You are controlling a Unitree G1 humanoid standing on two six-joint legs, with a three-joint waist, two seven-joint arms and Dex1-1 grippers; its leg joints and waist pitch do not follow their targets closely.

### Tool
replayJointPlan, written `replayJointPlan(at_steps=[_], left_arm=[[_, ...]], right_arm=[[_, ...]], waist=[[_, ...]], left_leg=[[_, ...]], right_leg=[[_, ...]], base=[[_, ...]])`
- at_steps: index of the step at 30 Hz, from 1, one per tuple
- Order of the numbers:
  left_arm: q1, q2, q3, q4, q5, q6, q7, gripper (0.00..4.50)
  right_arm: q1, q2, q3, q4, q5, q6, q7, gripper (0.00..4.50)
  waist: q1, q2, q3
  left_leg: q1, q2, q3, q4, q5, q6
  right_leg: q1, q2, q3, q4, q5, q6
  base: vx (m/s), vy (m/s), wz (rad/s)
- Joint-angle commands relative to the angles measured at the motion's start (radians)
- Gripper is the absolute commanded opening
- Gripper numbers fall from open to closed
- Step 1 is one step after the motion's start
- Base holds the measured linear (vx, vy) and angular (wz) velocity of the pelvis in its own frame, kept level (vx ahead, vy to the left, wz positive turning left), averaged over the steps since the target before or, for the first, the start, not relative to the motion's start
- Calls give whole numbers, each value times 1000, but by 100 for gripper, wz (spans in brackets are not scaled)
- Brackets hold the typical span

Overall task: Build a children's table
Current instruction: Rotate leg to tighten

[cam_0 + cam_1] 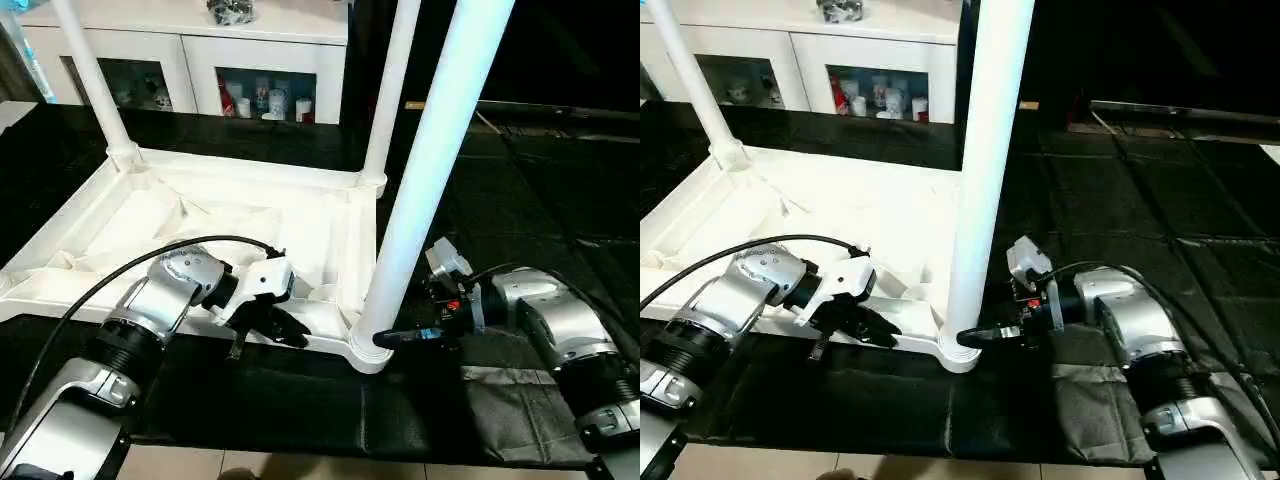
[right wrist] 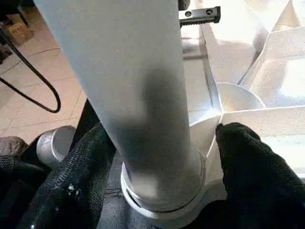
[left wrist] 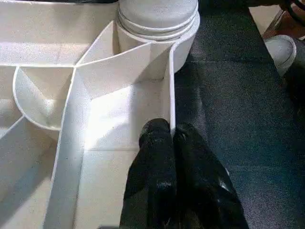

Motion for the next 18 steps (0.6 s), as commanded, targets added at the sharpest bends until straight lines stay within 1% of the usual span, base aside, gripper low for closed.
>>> replayJointPlan(at_steps=[1, 2, 3, 5, 6, 7, 8, 9, 10, 11, 13, 14, 15, 17, 18], left_arm=[[-18, -13, -26, -61, -21, -18, -52, 0], [-18, -13, -26, -61, -21, -18, -52, 0], [-17, -13, -26, -62, -19, -19, -54, 0], [-16, -13, -26, -58, -18, -23, -54, 0], [-16, -13, -26, -57, -18, -23, -54, 0], [-16, -14, -24, -53, -18, -21, -50, 0], [-16, -15, -23, -49, -18, -21, -46, 0], [-16, -16, -22, -45, -17, -21, -40, 0], [-15, -20, -18, -40, -15, -16, -27, 0], [-15, -27, -12, -31, -11, -6, -2, 0], [-16, -34, -7, -26, -8, 5, 19, 0], [-19, -45, 1, -18, -4, 21, 53, 0], [-23, -69, 18, -9, -4, 57, 111, 0], [-24, -79, 26, -9, -7, 74, 133, 0], [-26, -104, 42, -10, -8, 111, 189, 0]], right_arm=[[-17, 1, 0, 11, -2, -16, 13, 318], [-17, 1, 0, 11, -2, -16, 13, 318], [-16, 3, 0, 13, 1, -16, 22, 307], [-12, 4, 2, 14, 6, -16, 31, 278], [-12, 4, 3, 15, 7, -16, 32, 275], [-10, 3, 5, 13, 9, -16, 36, 269], [-8, 4, 5, 10, 13, -13, 37, 258], [-6, 5, 4, 8, 17, -8, 39, 244], [-1, 7, 3, 0, 22, -2, 39, 235], [8, 13, -2, -12, 32, 7, 35, 230], [16, 18, -6, -22, 39, 16, 26, 225], [26, 24, -11, -34, 46, 25, 15, 217], [49, 45, -23, -56, 51, 34, -29, 212], [58, 56, -30, -64, 50, 35, -55, 209], [75, 85, -40, -72, 30, 39, -143, 208]], waist=[[-6, -9, -73], [-6, -9, -73], [-6, -11, -74], [-6, -10, -74], [-6, -10, -73], [-6, -7, -74], [-6, -7, -74], [-6, -8, -74], [-6, -7, -74], [-6, -8, -74], [-6, -8, -73], [-6, -9, -74], [-5, -11, -71], [-3, -12, -71], [-7, -13, -67]], left_leg=[[8, 8, 13, -66, -157, 55], [9, 8, 13, -66, -156, 55], [9, 9, 13, -65, -150, 58], [9, 9, 13, -65, -146, 59], [8, 8, 14, -65, -146, 60], [8, 8, 13, -64, -145, 61], [7, 8, 13, -65, -146, 61], [8, 8, 13, -65, -147, 60], [9, 8, 13, -65, -147, 59], [9, 8, 14, -64, -149, 59], [9, 8, 13, -65, -150, 57], [9, 7, 13, -65, -152, 56], [10, 7, 15, -65, -165, 54], [10, 5, 14, -64, -171, 46], [5, 4, 12, -68, -185, 38]], right_leg=[[63, -45, 44, -56, -215, -222], [63, -45, 44, -55, -215, -222], [63, -44, 44, -54, -205, -223], [63, -44, 44, -53, -203, -224], [63, -43, 44, -54, -205, -223], [64, -44, 44, -53, -205, -223], [63, -43, 43, -55, -206, -222], [63, -43, 43, -55, -205, -222], [63, -43, 43, -54, -205, -223], [63, -42, 43, -55, -205, -223], [63, -42, 43, -55, -210, -221], [63, -43, 43, -56, -214, -220], [61, -42, 44, -60, -236, -215], [60, -45, 44, -61, -266, -204], [62, -44, 43, -66, -312, -183]], base=[[0, 0, 0], [0, 0, 0], [0, 0, 0], [0, 0, 0], [0, 0, 0], [0, 0, 0], [0, 0, 0], [0, 0, 0], [0, 0, 0], [0, 0, 0], [0, 0, 0], [0, 0, 0], [0, 0, 0], [0, 0, 0], [0, 0, 0]])
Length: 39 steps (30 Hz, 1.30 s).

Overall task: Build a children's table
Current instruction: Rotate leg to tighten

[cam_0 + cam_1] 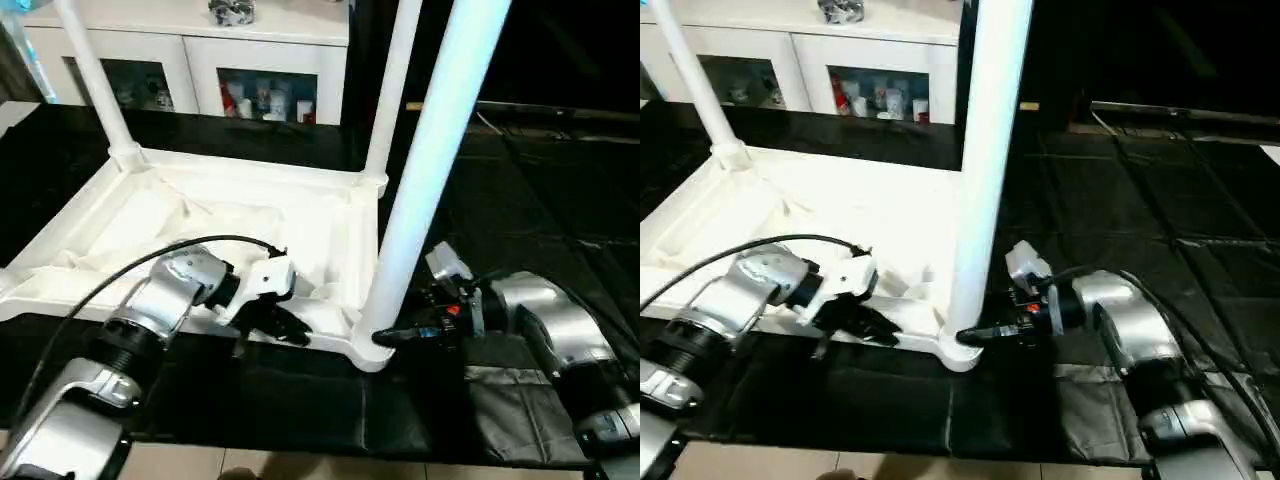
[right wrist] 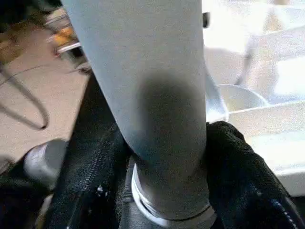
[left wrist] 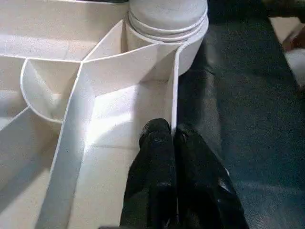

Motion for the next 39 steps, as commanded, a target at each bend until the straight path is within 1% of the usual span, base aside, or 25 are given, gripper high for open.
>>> replayJointPlan(at_steps=[1, 2, 3, 5, 6, 7, 9, 11, 13, 14, 15, 16, 17, 18, 22, 23, 26, 27, 31, 32, 33, 34, 35, 37, 39], left_arm=[[-30, -92, 46, -14, -16, 84, 168, 0], [-33, -106, 54, -13, -14, 105, 201, 0], [-36, -128, 66, -10, -10, 136, 253, 0], [-39, -145, 73, -5, -7, 158, 290, 0], [-42, -178, 85, 0, 0, 207, 358, 0], [-42, -178, 85, 0, 0, 207, 358, 0], [-50, -218, 97, 20, 14, 237, 444, 0], [-66, -251, 115, 47, 21, 254, 521, 0], [-90, -290, 134, 75, 29, 267, 606, 0], [-114, -323, 143, 100, 44, 271, 679, 0], [-114, -323, 143, 100, 44, 271, 679, 0], [-118, -333, 144, 104, 50, 273, 693, 0], [-124, -345, 148, 109, 51, 279, 707, 0], [-124, -349, 149, 107, 50, 283, 712, 0], [-122, -347, 152, 100, 47, 290, 711, 0], [-115, -332, 150, 96, 45, 279, 683, 0], [-112, -314, 147, 105, 46, 252, 655, 0], [-107, -300, 141, 103, 45, 242, 629, 0], [-89, -256, 127, 89, 38, 222, 545, 0], [-81, -232, 117, 82, 36, 201, 494, 0], [-78, -220, 113, 78, 33, 198, 467, 0], [-74, -201, 102, 76, 33, 167, 427, 0], [-71, -186, 95, 75, 32, 159, 395, 0], [-71, -157, 84, 83, 32, 130, 337, 0], [-72, -145, 80, 88, 31, 113, 310, 0]], right_arm=[[22, 92, 6, -37, -13, 36, -182, 207], [26, 110, 0, -38, -24, 39, -232, 207], [32, 142, -13, -39, -37, 44, -310, 204], [33, 168, -21, -41, -44, 50, -361, 203], [31, 220, -32, -40, -66, 69, -476, 201], [31, 220, -32, -40, -66, 69, -476, 201], [11, 285, -42, -16, -95, 96, -612, 200], [-14, 334, -55, 16, -117, 113, -716, 198], [-51, 385, -68, 63, -141, 115, -827, 198], [-94, 422, -75, 122, -175, 104, -939, 198], [-94, 422, -75, 122, -175, 104, -939, 198], [-104, 438, -86, 130, -171, 101, -961, 198], [-116, 457, -99, 140, -166, 92, -985, 231], [-118, 462, -101, 135, -168, 89, -992, 250], [-115, 465, -104, 115, -172, 85, -995, 270], [-105, 458, -107, 90, -164, 82, -969, 294], [-102, 450, -119, 88, -161, 70, -960, 318], [-96, 435, -120, 84, -158, 64, -945, 324], [-73, 374, -114, 71, -158, 41, -881, 365], [-62, 337, -111, 60, -152, 29, -822, 371], [-56, 317, -111, 52, -143, 29, -785, 380], [-51, 290, -118, 42, -127, 36, -738, 380], [-46, 261, -116, 30, -116, 32, -683, 402], [-35, 202, -106, 6, -96, 23, -567, 402], [-31, 178, -102, -5, -88, 18, -515, 402]], waist=[[-11, -14, -63], [-14, -12, -62], [-19, -15, -62], [-32, -16, -61], [-39, -16, -60], [-42, -10, -60], [-61, -15, -57], [-70, -13, -58], [-75, -11, -59], [-84, -8, -58], [-87, -7, -60], [-87, -8, -61], [-85, -5, -62], [-85, -4, -61], [-84, -6, -64], [-83, -5, -65], [-80, -5, -67], [-78, 2, -66], [-73, -2, -70], [-71, 2, -71], [-69, -3, -72], [-67, -2, -73], [-65, -2, -76], [-62, 2, -77], [-59, 2, -77]], left_leg=[[8, 2, 11, -73, -211, 24], [8, 1, 9, -74, -218, 14], [9, -2, 7, -74, -233, 3], [4, -7, 3, -75, -246, 2], [2, -7, 3, -75, -245, 4], [3, -8, 2, -75, -246, 1], [1, -13, 1, -74, -275, 3], [13, -20, 1, -67, -303, 3], [12, -18, -3, -71, -306, 4], [13, -16, -6, -74, -328, -1], [13, -15, -8, -76, -333, -2], [13, -14, -8, -77, -331, 0], [10, -10, -9, -81, -322, 9], [16, -9, -6, -83, -331, 16], [13, -6, -3, -88, -309, 24], [14, -6, 0, -87, -294, 26], [14, -6, 3, -85, -277, 32], [15, -6, 3, -86, -275, 32], [11, -6, 5, -86, -231, 41], [10, -4, 5, -86, -212, 44], [11, -4, 7, -83, -197, 51], [13, -4, 8, -83, -186, 56], [9, -3, 7, -82, -151, 69], [11, -1, 8, -79, -129, 82], [13, 1, 9, -78, -125, 93]], right_leg=[[55, -44, 40, -81, -380, -161], [55, -45, 40, -83, -411, -150], [55, -47, 35, -92, -477, -123], [57, -47, 30, -101, -540, -88], [56, -44, 31, -103, -544, -77], [54, -45, 31, -103, -542, -78], [51, -40, 24, -112, -579, -62], [43, -40, 17, -128, -640, -40], [45, -39, 16, -125, -621, -45], [45, -38, 9, -126, -615, -48], [46, -38, 9, -126, -606, -49], [50, -39, 8, -126, -591, -52], [53, -40, 12, -124, -548, -62], [48, -39, 15, -124, -514, -79], [55, -38, 26, -110, -399, -128], [57, -38, 31, -104, -360, -145], [58, -39, 34, -102, -344, -157], [59, -40, 34, -102, -344, -159], [67, -42, 35, -99, -301, -166], [68, -43, 37, -96, -275, -177], [70, -41, 37, -93, -245, -188], [70, -42, 37, -91, -230, -193], [76, -40, 37, -82, -176, -213], [74, -39, 38, -76, -121, -237], [74, -39, 38, -71, -87, -257]], base=[[0, 0, 0], [0, 0, 0], [0, 0, 0], [0, 0, 0], [0, 0, 0], [0, 0, 0], [0, 0, 0], [0, 0, 0], [0, 0, 0], [0, 0, 0], [0, 0, 0], [0, 0, 0], [0, 0, 0], [0, 0, 0], [0, 0, 0], [0, 0, 0], [0, 0, 0], [0, 0, 0], [0, 0, 0], [0, 0, 0], [0, 0, 0], [0, 0, 0], [0, 0, 0], [0, 0, 0], [0, 0, 0]])
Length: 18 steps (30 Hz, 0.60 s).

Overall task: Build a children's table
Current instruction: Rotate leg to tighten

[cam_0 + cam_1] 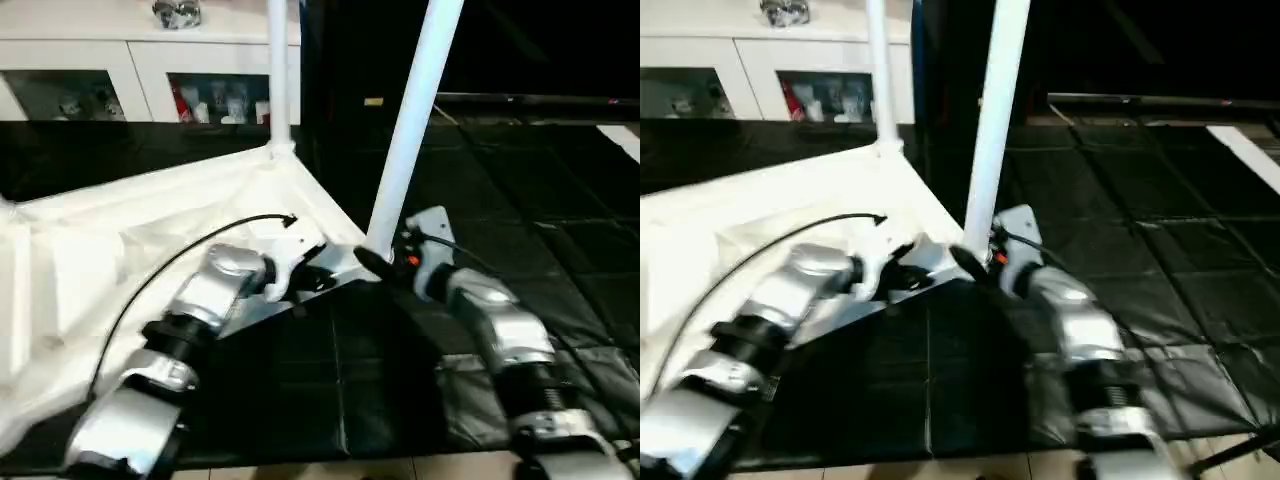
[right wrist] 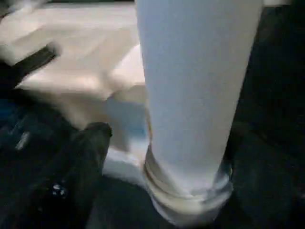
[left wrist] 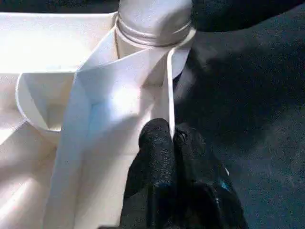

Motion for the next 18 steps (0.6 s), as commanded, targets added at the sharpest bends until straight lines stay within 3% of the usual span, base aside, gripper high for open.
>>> replayJointPlan(at_steps=[1, 4, 10, 11, 13, 17, 18], left_arm=[[-7, 9, -29, -16, -16, -60, -90, 0], [-8, 44, -46, -12, -28, -81, -186, 0], [-4, 110, -94, -37, -36, -175, -368, 0], [-3, 119, -103, -43, -36, -187, -394, 0], [-1, 135, -121, -50, -34, -211, -440, 0], [3, 149, -140, -64, -32, -240, -490, 0], [4, 150, -141, -65, -33, -241, -494, 0]], right_arm=[[7, -26, 34, -39, 28, -8, 129, 402], [13, -85, 62, -45, 42, -41, 264, 402], [0, -175, 115, 0, 38, -111, 474, 402], [-5, -182, 117, 6, 42, -112, 501, 402], [-15, -194, 124, 17, 54, -108, 552, 402], [-31, -197, 132, 36, 57, -110, 601, 376], [-32, -197, 133, 39, 58, -112, 603, 363]], waist=[[4, 4, -75], [15, 5, -72], [36, 5, -69], [40, 0, -69], [45, 2, -67], [50, 2, -63], [50, -3, -63]], left_leg=[[1, 2, 11, -54, -130, 95], [4, 7, 15, -56, -152, 90], [4, 10, 17, -55, -189, 70], [6, 10, 17, -56, -204, 66], [8, 10, 17, -56, -222, 55], [7, 11, 14, -59, -259, 35], [6, 11, 14, -59, -262, 32]], right_leg=[[68, -43, 44, -42, -96, -261], [63, -42, 44, -40, -117, -271], [60, -45, 46, -43, -174, -259], [58, -46, 45, -45, -200, -254], [55, -47, 46, -49, -241, -243], [52, -49, 46, -55, -324, -216], [52, -49, 46, -55, -348, -205]], base=[[0, 0, 0], [0, 0, 0], [0, 0, 0], [0, 0, 0], [0, 0, 0], [0, 0, 0], [0, 0, 0]])
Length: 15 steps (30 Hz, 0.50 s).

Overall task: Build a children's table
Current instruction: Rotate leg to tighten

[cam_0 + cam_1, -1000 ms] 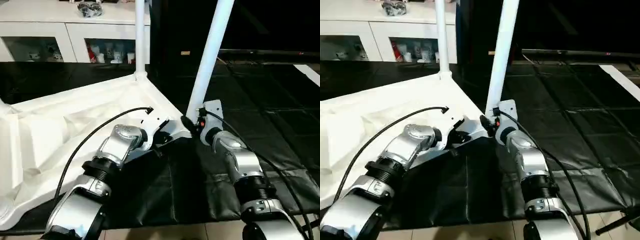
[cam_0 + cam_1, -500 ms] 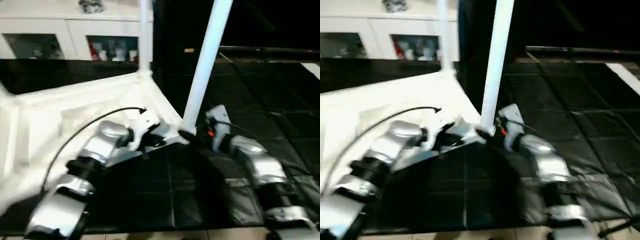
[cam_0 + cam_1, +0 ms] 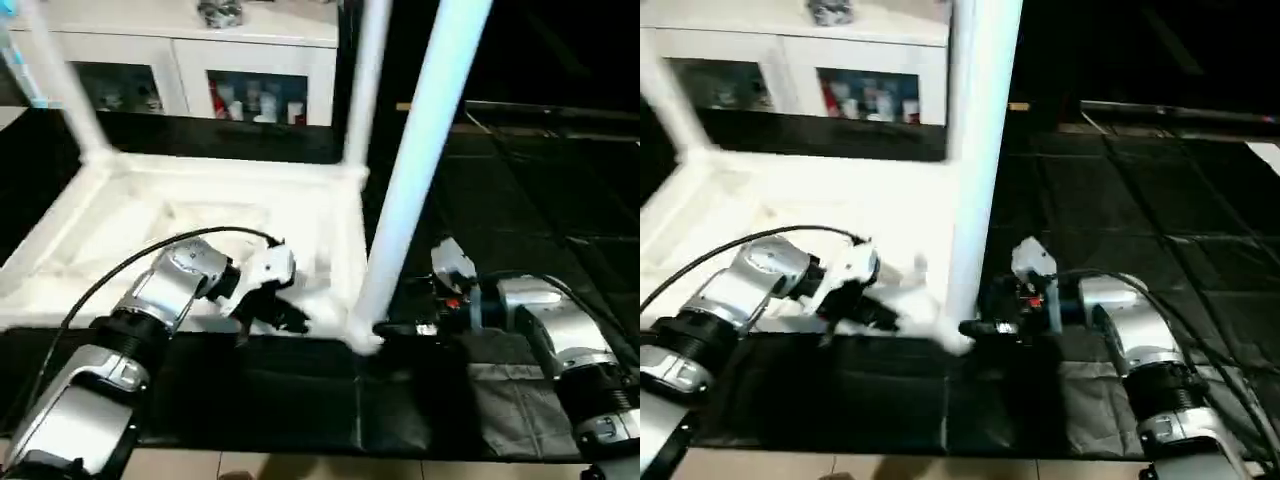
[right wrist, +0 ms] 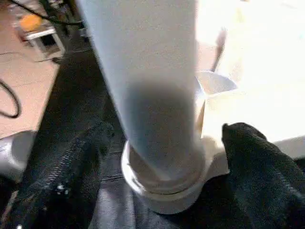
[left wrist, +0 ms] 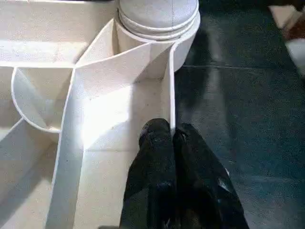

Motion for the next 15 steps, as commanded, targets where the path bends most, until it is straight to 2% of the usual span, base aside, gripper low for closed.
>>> replayJointPlan(at_steps=[1, 3, 4, 6, 9, 11, 13, 15], left_arm=[[-3, -11, -28, -53, -16, -30, -65, 0], [1, -11, -34, -65, -18, -30, -71, 0], [2, -12, -36, -69, -19, -32, -76, 0], [4, -15, -40, -75, -21, -34, -79, 0], [4, -16, -43, -74, -22, -43, -88, 0], [4, -15, -44, -73, -22, -46, -92, 0], [4, -14, -46, -72, -21, -50, -97, 0], [4, -13, -48, -70, -19, -53, -98, 0]], right_arm=[[-25, -6, 8, 18, 8, -20, 30, 355], [-28, -5, 16, 26, 6, -30, 41, 330], [-29, -3, 18, 31, 5, -34, 46, 321], [-29, 0, 22, 34, 4, -42, 53, 315], [-25, 6, 23, 32, 11, -45, 73, 282], [-25, 6, 24, 32, 15, -38, 80, 279], [-24, 6, 26, 33, 19, -34, 89, 245], [-23, 5, 28, 36, 22, -35, 98, 242]], waist=[[-6, -2, -64], [-6, -2, -64], [-6, -10, -64], [-5, -6, -65], [-5, -6, -67], [-4, -6, -69], [-4, -5, -69], [-4, -7, -69]], left_leg=[[11, 9, 12, -72, -262, 31], [9, 9, 11, -72, -259, 30], [7, 8, 12, -72, -249, 32], [5, 9, 10, -72, -238, 32], [5, 9, 11, -71, -218, 36], [3, 8, 11, -69, -206, 43], [4, 8, 11, -69, -203, 44], [4, 8, 12, -69, -207, 46]], right_leg=[[53, -46, 42, -71, -354, -203], [52, -46, 42, -72, -367, -196], [53, -44, 41, -72, -366, -191], [54, -46, 42, -69, -360, -190], [55, -43, 42, -63, -311, -204], [58, -43, 41, -60, -285, -213], [57, -42, 41, -60, -280, -215], [57, -42, 41, -60, -283, -217]], base=[[0, 0, 0], [0, 0, 0], [0, 0, 0], [0, 0, 0], [0, 0, 0], [0, 0, 0], [0, 0, 0], [0, 0, 0]])
